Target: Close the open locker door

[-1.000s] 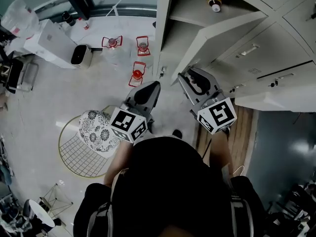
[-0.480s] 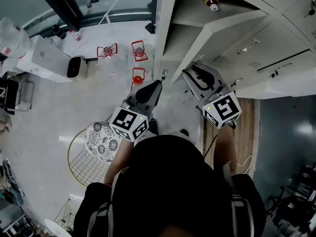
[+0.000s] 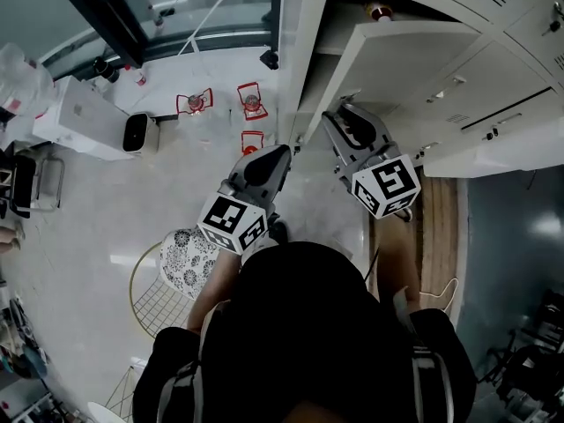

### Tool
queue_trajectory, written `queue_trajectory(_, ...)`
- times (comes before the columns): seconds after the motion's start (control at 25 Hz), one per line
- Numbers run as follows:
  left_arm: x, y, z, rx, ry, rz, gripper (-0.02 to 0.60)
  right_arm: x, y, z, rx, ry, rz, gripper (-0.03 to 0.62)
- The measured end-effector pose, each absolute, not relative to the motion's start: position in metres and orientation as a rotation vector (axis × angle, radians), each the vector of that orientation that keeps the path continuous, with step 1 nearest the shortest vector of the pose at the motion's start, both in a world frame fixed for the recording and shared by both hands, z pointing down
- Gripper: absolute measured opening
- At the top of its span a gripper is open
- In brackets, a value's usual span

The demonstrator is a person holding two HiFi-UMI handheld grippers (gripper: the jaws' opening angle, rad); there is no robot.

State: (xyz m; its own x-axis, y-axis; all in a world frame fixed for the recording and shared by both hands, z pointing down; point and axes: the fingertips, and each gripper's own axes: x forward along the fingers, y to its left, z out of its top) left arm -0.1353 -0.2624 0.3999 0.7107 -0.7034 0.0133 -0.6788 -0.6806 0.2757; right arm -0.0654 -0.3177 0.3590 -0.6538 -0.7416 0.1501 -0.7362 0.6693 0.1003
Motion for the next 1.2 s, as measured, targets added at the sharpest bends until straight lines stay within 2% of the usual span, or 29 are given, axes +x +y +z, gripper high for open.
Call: queue_trajectory(1.2,-0.151,-0.269,0.411,2.625,-1.098,-0.116,0.018,-0.082,-0.393,0.359,1.394,-2.706,-0.002,0.087)
